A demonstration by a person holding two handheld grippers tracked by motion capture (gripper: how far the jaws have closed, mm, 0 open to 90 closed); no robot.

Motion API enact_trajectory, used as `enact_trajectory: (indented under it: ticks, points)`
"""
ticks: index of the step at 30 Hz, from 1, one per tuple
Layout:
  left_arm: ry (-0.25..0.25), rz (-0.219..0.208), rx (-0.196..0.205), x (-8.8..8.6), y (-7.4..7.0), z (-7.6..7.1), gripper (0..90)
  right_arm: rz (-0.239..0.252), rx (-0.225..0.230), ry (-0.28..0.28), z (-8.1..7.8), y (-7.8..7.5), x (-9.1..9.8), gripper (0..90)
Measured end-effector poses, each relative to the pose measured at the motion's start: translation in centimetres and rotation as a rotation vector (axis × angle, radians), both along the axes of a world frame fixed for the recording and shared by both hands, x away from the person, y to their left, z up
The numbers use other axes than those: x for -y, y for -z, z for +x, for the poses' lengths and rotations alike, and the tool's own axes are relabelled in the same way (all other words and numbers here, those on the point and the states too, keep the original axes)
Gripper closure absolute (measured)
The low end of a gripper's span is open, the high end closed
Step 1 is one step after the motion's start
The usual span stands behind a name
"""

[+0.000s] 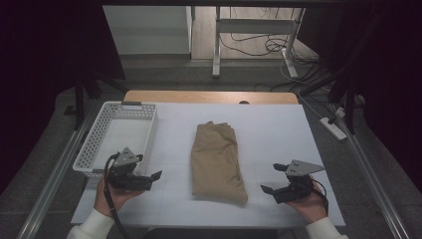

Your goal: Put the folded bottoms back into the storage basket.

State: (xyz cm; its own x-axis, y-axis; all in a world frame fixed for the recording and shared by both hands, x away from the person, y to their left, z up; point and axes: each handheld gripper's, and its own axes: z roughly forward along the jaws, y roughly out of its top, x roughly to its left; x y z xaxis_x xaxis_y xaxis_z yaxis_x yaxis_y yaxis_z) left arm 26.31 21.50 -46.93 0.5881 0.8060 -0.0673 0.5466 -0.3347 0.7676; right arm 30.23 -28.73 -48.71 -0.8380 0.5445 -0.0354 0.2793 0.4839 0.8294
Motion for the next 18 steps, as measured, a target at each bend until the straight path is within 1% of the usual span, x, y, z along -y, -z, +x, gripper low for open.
enact_trajectory:
  ticks: [2,4,7,9,10,11,12,13,15,16,18]
  points:
    - [-0.005,-0.004,-0.006,0.1,0.1,0.0,10.8,0.012,-0.006,0.008,0.1,0.0,0.3,9.9]
    - [-0.012,-0.013,-0.011,0.2,0.0,0.1,11.0,0.039,-0.019,0.021,0.1,-0.1,0.5,9.9]
    - [-0.007,-0.006,0.001,0.3,-0.4,0.4,10.8,0.046,-0.004,0.038,0.0,-0.6,0.5,10.3]
    - [-0.002,-0.011,0.004,0.1,-0.4,0.3,11.0,0.069,-0.010,0.051,0.1,-0.8,0.5,10.3]
    - [0.001,-0.015,0.003,-0.4,-0.2,0.3,11.0,0.076,-0.011,0.054,0.2,-0.9,0.5,10.4]
    - [0.001,-0.015,0.003,-0.4,-0.2,0.3,11.0,0.076,-0.011,0.054,0.2,-0.9,0.5,10.4]
    - [-0.006,-0.025,0.007,-0.9,-0.1,0.4,11.1,0.075,-0.015,0.047,0.2,-0.9,0.4,10.3]
    - [-0.006,-0.025,0.007,-0.9,-0.1,0.4,11.4,0.075,-0.015,0.047,0.2,-0.9,0.4,10.3]
    - [-0.011,-0.058,0.019,-1.3,-0.4,0.2,11.5,0.064,-0.004,0.036,-0.3,-0.9,0.2,10.6]
    - [-0.012,-0.062,0.023,-1.4,-0.5,0.0,12.1,0.051,-0.004,0.033,-0.4,-0.8,0.2,10.7]
    - [-0.016,-0.053,0.028,-1.3,-0.6,-0.3,11.8,0.062,-0.009,0.023,-0.4,-0.6,0.2,10.7]
